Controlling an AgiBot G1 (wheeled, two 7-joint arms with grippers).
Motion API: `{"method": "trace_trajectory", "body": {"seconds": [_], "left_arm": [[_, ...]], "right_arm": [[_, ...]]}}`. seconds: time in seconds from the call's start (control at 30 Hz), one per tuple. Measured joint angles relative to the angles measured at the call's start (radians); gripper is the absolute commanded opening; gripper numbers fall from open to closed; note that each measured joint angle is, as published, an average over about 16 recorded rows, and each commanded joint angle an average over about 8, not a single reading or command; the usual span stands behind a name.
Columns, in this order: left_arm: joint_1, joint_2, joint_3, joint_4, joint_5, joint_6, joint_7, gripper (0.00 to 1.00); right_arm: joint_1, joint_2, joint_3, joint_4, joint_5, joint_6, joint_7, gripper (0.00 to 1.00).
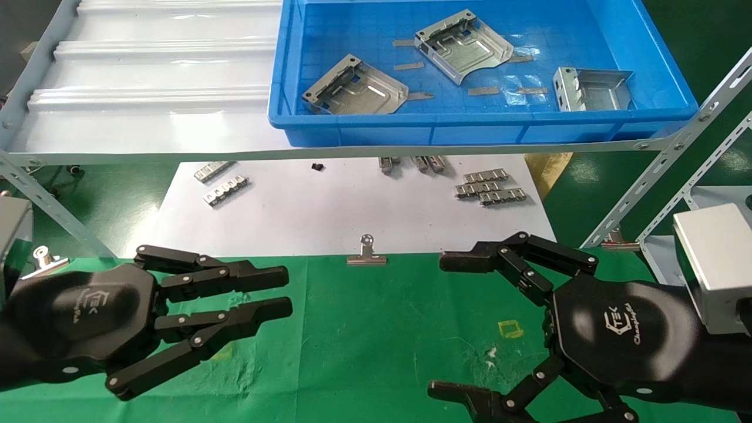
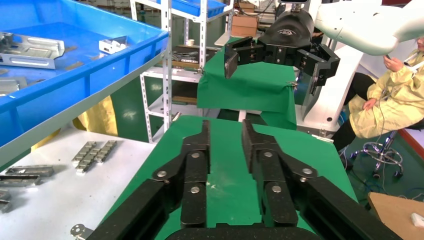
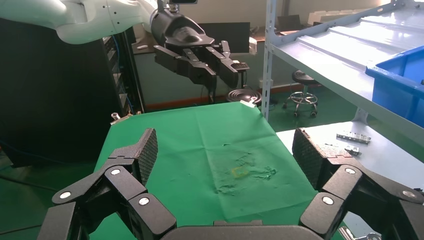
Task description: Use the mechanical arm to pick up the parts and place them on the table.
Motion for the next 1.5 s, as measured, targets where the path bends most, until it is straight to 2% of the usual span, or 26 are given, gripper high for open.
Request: {"method": "trace_trajectory", "body": {"seconds": [1.5], "left_arm": [[0.000,0.000,0.000,0.000,0.000,0.000,0.000,0.00]], "right_arm": [[0.009,-0.001,0.000,0.000,-0.005,0.004,0.001,1.00]]}}
